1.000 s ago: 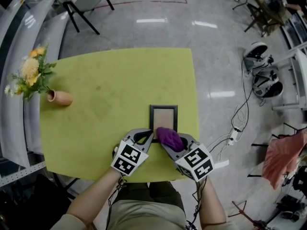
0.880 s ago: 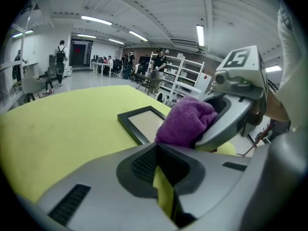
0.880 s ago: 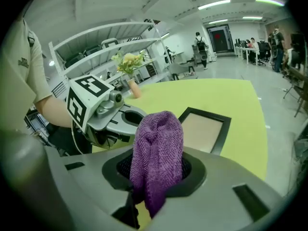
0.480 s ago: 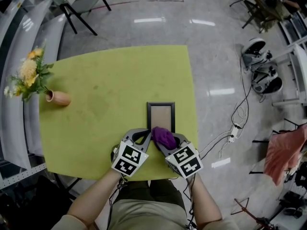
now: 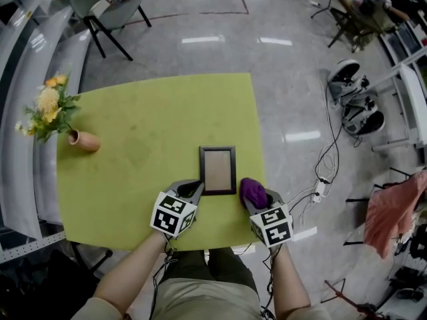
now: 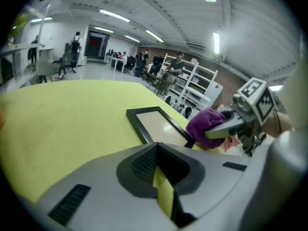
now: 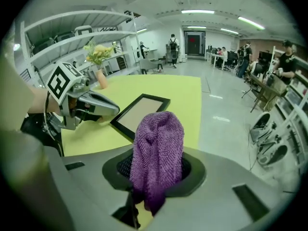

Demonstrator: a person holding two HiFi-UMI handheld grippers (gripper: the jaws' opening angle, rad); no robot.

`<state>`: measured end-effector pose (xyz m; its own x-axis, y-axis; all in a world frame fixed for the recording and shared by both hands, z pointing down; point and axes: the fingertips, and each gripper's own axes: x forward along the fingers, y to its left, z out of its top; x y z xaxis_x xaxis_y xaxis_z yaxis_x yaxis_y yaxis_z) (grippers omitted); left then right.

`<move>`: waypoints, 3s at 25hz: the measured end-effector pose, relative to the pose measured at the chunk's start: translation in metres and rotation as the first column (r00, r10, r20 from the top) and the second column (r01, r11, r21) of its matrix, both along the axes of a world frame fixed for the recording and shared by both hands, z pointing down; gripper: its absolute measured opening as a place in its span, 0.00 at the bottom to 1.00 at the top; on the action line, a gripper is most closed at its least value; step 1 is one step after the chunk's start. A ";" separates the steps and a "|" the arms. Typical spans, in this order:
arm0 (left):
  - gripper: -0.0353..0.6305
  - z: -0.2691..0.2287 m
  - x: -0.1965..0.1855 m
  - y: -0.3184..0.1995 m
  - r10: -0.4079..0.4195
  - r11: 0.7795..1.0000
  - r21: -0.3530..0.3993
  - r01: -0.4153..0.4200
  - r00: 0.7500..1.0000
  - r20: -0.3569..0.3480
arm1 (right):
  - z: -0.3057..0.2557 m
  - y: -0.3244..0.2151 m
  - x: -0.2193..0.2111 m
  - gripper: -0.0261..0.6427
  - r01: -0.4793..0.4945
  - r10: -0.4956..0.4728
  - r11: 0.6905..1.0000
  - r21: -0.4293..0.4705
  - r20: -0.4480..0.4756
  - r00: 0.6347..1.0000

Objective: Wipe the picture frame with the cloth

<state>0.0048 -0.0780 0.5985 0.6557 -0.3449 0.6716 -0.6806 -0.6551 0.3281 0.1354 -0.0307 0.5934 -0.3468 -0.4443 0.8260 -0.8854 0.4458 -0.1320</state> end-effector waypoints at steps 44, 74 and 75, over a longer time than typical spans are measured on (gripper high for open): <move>0.06 -0.479 -0.047 0.063 -0.026 0.548 0.826 0.136 0.989 -0.146 | -0.498 0.084 0.001 0.21 -0.209 -0.099 0.476 0.854 0.288 0.952; 0.06 -0.424 -0.031 0.076 -0.016 0.635 0.769 0.066 0.997 -0.073 | -0.425 0.080 -0.025 0.21 -0.116 -0.141 0.631 0.767 0.260 0.955; 0.06 -0.425 -0.031 0.076 -0.015 0.633 0.771 0.064 0.997 -0.071 | -0.425 0.081 -0.026 0.21 -0.115 -0.141 0.631 0.767 0.260 0.955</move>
<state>-0.0261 -0.0015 0.1736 0.6543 -0.7477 0.1128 -0.7098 -0.6588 -0.2495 0.1096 0.0498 0.1683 -0.5048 -0.8616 0.0536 -0.8613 0.5069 0.0346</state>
